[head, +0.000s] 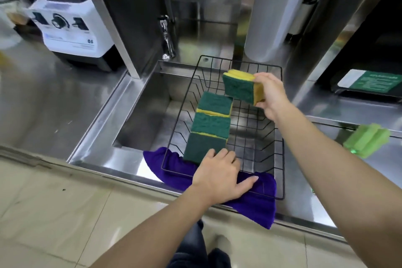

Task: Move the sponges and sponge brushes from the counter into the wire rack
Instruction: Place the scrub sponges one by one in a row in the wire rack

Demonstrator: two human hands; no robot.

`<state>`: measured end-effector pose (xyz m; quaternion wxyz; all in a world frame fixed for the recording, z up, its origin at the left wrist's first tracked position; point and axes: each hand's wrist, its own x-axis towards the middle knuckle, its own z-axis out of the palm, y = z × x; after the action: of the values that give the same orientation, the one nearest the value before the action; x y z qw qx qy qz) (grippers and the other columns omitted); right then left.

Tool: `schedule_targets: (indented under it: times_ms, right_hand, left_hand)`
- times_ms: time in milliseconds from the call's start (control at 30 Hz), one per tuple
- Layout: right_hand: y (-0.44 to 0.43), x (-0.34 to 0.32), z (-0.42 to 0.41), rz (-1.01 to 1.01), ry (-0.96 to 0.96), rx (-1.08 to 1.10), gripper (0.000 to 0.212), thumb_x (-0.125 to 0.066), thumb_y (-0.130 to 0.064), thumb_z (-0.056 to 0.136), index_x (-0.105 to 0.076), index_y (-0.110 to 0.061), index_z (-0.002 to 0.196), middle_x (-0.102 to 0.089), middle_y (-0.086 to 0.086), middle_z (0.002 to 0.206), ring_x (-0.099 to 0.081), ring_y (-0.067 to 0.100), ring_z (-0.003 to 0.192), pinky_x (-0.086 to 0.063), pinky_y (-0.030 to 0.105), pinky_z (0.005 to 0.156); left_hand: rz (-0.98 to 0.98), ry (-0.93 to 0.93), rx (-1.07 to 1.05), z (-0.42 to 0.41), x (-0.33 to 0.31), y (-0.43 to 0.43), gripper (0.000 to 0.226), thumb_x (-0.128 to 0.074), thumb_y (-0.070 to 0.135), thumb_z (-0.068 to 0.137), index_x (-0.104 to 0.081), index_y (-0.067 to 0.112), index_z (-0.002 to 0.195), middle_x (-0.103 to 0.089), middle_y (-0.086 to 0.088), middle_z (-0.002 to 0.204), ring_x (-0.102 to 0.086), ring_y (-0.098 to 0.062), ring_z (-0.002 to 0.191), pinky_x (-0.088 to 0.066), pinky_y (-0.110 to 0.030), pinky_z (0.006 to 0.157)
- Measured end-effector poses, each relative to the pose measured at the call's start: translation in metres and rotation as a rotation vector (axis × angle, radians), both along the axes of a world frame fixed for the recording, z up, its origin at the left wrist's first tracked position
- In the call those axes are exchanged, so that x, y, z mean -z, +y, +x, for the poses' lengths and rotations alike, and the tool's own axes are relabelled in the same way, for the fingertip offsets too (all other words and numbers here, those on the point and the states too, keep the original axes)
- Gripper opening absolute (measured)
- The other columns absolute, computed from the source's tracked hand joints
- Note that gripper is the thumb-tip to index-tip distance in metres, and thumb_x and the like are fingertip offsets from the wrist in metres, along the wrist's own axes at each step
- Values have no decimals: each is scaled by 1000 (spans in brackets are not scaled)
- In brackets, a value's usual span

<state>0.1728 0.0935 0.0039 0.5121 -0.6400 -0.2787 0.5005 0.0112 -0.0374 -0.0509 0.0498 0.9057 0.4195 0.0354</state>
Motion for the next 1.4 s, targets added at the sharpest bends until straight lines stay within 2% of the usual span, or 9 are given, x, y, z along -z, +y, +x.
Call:
schedule_targets:
  times_ms: [200,367,500,667,800,900,1000,1200,1400]
  right_hand:
    - [32,19,1,-221,307,-41,14,-51,-31,88,-54,-18,90,-62,7,96,-61,23,89,-51,37,65]
    - [46,36,10,-373,248,6,28,-45,-43,92,-52,-16,88,-61,8,107,-60,24,84,-49,41,67]
    - [51,41,15,-337,180,52,54,-61,-56,79,-49,-22,119,-62,4,106,-63,25,87,-53,45,71]
    - [64,46,4,-230,-83,31,62,-77,-11,72,-40,-5,122,-59,11,112,-63,25,94,-53,32,64]
    - [65,53,-1,-71,-207,108,65,-79,-11,70,-39,-6,121,-51,0,103,-53,10,87,-37,14,59]
    - [60,62,5,-3,-39,148,44,-76,-5,72,-46,-12,103,-57,4,104,-59,16,94,-50,25,79]
    - [61,61,5,86,102,162,37,-72,0,74,-45,-21,87,-63,6,103,-63,23,101,-48,39,100]
    - [73,65,-18,7,131,25,39,-71,-4,78,-39,-20,93,-56,18,125,-59,28,110,-47,46,100]
    - [77,87,-28,-161,-120,-56,46,-71,-23,81,-38,-14,112,-52,10,125,-51,23,107,-43,41,100]
  left_hand:
    - [-23,23,8,-1,0,2,64,-27,60,88,-63,7,89,-62,-9,92,-48,-25,89,-35,-42,78]
    - [-42,20,7,-1,1,2,63,-28,59,87,-63,6,90,-62,-10,94,-47,-25,90,-35,-44,80]
    - [-35,9,4,-1,3,1,60,-33,59,87,-62,7,90,-62,-9,92,-49,-25,89,-37,-45,80]
    - [-22,-13,-5,0,2,1,55,-38,58,87,-62,8,82,-62,-6,85,-49,-23,82,-38,-42,76]
    - [-24,-30,-12,-1,2,1,55,-37,58,86,-61,9,80,-61,-6,83,-49,-23,81,-39,-42,76]
    - [-26,-28,-13,-1,1,2,55,-35,58,86,-61,9,79,-61,-6,83,-50,-22,81,-39,-40,75]
    - [-32,-19,-10,0,0,2,55,-36,57,86,-61,9,80,-61,-6,83,-50,-22,81,-39,-40,74]
    - [-26,-6,-14,0,-1,1,54,-38,58,86,-63,10,82,-62,-4,84,-50,-21,82,-40,-39,76]
    - [-17,11,-18,1,-2,0,52,-41,58,85,-63,12,80,-62,-3,82,-50,-20,80,-41,-37,75]
